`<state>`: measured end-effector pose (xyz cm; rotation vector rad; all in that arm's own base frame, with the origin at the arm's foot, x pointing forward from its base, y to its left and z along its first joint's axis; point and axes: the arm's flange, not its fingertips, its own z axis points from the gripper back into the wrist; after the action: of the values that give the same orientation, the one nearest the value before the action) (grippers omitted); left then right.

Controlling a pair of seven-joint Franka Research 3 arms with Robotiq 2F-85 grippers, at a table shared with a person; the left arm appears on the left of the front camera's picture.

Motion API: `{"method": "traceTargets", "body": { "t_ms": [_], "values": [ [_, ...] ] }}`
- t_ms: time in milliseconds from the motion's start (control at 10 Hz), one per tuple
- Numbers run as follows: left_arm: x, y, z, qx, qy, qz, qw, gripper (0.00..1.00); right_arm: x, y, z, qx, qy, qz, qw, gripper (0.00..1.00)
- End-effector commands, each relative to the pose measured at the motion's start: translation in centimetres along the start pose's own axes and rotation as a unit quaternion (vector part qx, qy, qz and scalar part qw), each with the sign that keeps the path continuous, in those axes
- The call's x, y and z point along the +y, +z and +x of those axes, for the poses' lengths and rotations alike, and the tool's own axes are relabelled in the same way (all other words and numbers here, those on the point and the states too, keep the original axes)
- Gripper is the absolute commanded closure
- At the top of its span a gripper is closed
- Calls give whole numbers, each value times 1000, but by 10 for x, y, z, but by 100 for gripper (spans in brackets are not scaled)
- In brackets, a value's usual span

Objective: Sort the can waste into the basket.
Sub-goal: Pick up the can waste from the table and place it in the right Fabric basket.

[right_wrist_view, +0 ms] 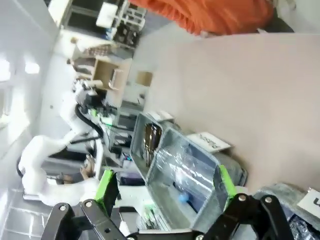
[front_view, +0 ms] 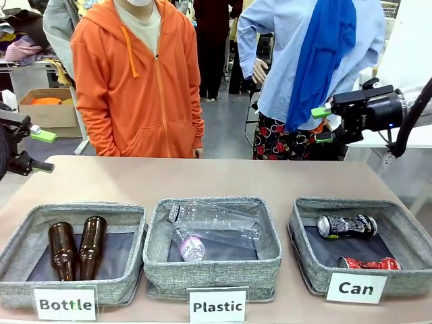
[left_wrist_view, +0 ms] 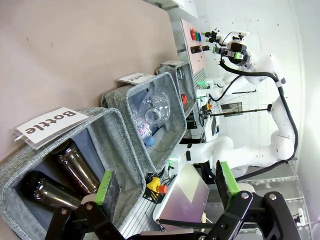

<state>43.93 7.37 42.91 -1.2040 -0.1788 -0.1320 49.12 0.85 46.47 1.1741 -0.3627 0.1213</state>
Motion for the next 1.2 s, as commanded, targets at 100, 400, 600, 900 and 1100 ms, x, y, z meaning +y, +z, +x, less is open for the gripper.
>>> {"method": "traceTargets", "body": {
  "t_ms": [100,400,600,900,1100],
  "values": [
    [-2,1,-2,3,-1,5,1000,0,3,-7,-2,24,10,-13,1000,0],
    [-2,1,-2,3,-1,5,1000,0,3,-7,-2,24,10,-13,1000,0],
    [-2,1,-2,3,-1,5,1000,0,3,-7,-2,24,10,-13,1000,0],
    [-2,1,-2,3,-1,5,1000,0,3,-7,-2,24,10,-13,1000,0],
    [-2,1,-2,3,-1,5,1000,0,3,-7,-2,24,10,-13,1000,0]
  ]
}}
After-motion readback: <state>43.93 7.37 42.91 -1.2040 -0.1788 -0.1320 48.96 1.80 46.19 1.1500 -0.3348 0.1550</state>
